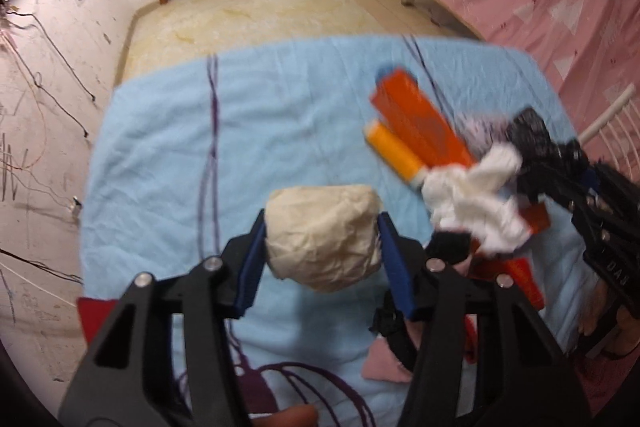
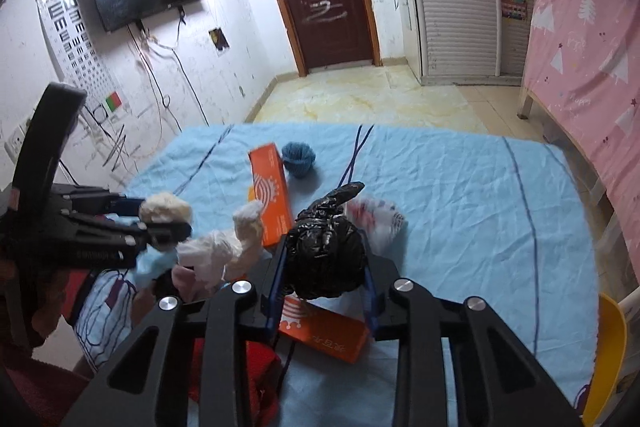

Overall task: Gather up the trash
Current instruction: 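Carry the cream lump and black bag to the yellow bin and release both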

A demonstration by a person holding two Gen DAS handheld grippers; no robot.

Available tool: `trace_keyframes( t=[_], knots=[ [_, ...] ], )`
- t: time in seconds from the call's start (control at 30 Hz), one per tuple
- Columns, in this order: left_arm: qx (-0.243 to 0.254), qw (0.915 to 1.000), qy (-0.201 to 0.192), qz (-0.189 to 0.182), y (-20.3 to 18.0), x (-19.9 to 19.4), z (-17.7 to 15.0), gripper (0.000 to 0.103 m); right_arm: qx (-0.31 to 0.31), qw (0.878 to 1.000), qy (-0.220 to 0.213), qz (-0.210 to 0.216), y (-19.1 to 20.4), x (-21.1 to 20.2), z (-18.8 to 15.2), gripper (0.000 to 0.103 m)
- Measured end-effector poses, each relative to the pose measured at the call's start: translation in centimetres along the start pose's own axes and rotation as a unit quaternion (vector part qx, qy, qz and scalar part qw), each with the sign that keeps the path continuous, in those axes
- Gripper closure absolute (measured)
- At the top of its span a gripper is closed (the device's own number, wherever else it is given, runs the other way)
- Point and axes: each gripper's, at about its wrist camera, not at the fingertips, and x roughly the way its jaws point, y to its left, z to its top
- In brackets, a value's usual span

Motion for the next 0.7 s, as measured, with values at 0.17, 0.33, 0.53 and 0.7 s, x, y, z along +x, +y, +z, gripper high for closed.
trace_keyframes(
  t=[0.17,0.33,0.53,0.7],
  knots=[
    [0.0,0.9993,-0.037,0.004,-0.8,-2.7,1.3,0.052,0.022,0.999,-0.028,0.0,-1.5,-2.0,0.1,0.078],
    [0.014,0.9982,-0.058,-0.014,-4.0,-4.2,2.5,0.052,0.046,0.998,-0.051,-0.014,-4.3,-4.1,-0.4,0.078],
    [0.049,0.996,-0.055,-0.051,-10.2,-3.8,2.9,0.052,0.085,0.993,-0.078,-0.039,-8.5,-7.5,-1.9,0.078],
    [0.087,0.9916,-0.052,-0.081,-16.5,-3.1,3.2,0.052,0.121,0.986,-0.097,-0.068,-12.5,-10.6,-3.8,0.078]
  ],
)
